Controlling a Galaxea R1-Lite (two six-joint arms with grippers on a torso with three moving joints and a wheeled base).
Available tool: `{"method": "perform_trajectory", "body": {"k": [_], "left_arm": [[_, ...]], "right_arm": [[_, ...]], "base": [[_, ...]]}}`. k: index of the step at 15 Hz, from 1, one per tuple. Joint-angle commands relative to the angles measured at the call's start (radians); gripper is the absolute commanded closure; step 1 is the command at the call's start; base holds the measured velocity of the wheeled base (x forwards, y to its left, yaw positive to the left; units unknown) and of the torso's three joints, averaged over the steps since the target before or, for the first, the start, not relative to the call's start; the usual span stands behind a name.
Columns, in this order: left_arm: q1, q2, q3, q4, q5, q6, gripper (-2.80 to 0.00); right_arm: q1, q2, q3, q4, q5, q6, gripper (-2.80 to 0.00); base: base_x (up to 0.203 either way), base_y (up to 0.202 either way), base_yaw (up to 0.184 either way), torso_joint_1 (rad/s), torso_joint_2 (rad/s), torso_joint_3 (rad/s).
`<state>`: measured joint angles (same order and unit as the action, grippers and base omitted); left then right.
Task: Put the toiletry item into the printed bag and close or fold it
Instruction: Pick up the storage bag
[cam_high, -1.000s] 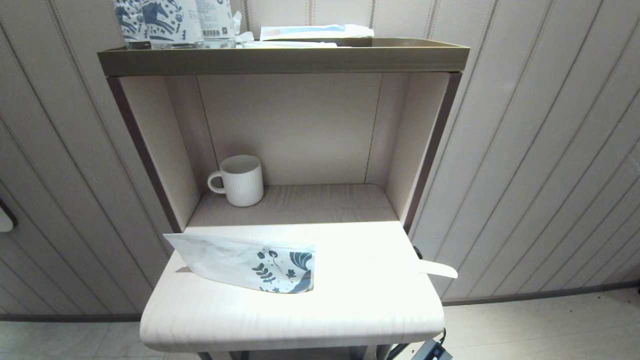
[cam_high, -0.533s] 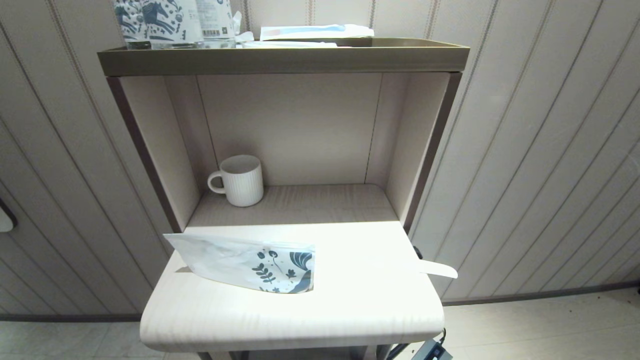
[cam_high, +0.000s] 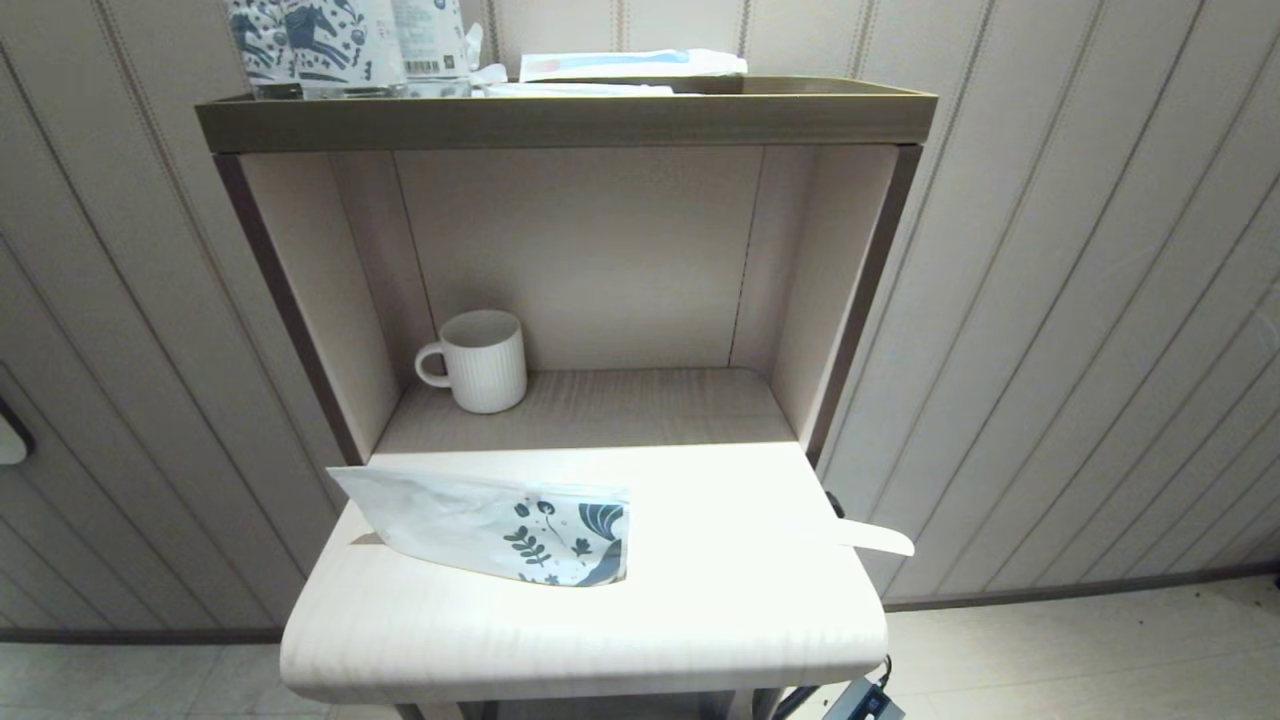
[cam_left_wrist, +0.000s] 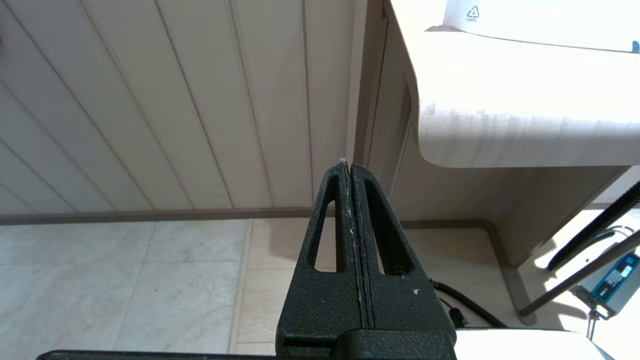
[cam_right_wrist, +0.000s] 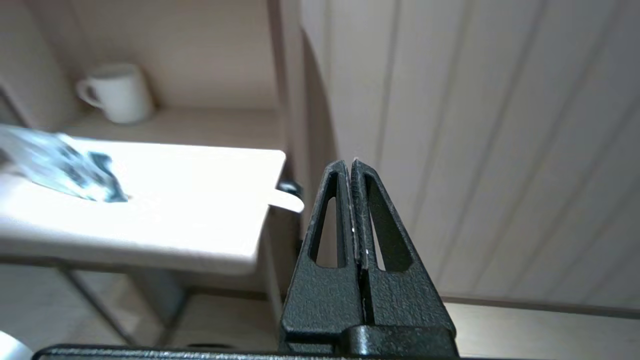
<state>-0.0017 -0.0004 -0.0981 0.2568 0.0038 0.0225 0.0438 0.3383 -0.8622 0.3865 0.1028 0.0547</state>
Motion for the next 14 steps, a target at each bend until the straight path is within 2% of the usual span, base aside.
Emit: {"method": "perform_trajectory", "body": {"k": [1, 3, 6, 7, 8, 10, 12, 14], "left_arm": [[0.0, 0.0, 0.0, 0.001, 0.001, 0.0, 0.0], [0.0, 0.0, 0.0, 0.001, 0.001, 0.0, 0.0], [0.0, 0.0, 0.0, 0.001, 0.001, 0.002, 0.0], [0.0, 0.0, 0.0, 0.001, 0.001, 0.003, 0.0], [0.0, 0.0, 0.0, 0.001, -0.002, 0.006, 0.0], [0.0, 0.0, 0.0, 0.001, -0.005, 0.013, 0.0], [0.0, 0.0, 0.0, 0.001, -0.005, 0.013, 0.0], [0.0, 0.0, 0.0, 0.001, -0.007, 0.011, 0.0]], "right_arm": [[0.072, 0.398, -0.201, 0.009, 0.011, 0.037, 0.0], [0.158, 0.608, -0.289, 0.016, 0.025, 0.062, 0.0], [0.409, 0.82, -0.362, 0.028, 0.109, 0.092, 0.0], [0.468, 0.869, -0.358, 0.027, 0.171, 0.096, -2.8], [0.491, 0.898, -0.348, 0.026, 0.243, 0.097, -2.8], [0.503, 0.945, -0.333, 0.021, 0.308, 0.084, -2.8], [0.496, 1.013, -0.324, -0.014, 0.313, 0.012, -2.8], [0.493, 1.1, -0.321, -0.104, 0.31, -0.046, -2.8]], "base": [[0.0, 0.0, 0.0, 0.0, 0.0, 0.0], [0.0, 0.0, 0.0, 0.0, 0.0, 0.0], [0.0, 0.0, 0.0, 0.0, 0.0, 0.0], [0.0, 0.0, 0.0, 0.0, 0.0, 0.0], [0.0, 0.0, 0.0, 0.0, 0.0, 0.0], [0.0, 0.0, 0.0, 0.0, 0.0, 0.0], [0.0, 0.0, 0.0, 0.0, 0.0, 0.0], [0.0, 0.0, 0.0, 0.0, 0.0, 0.0]]}}
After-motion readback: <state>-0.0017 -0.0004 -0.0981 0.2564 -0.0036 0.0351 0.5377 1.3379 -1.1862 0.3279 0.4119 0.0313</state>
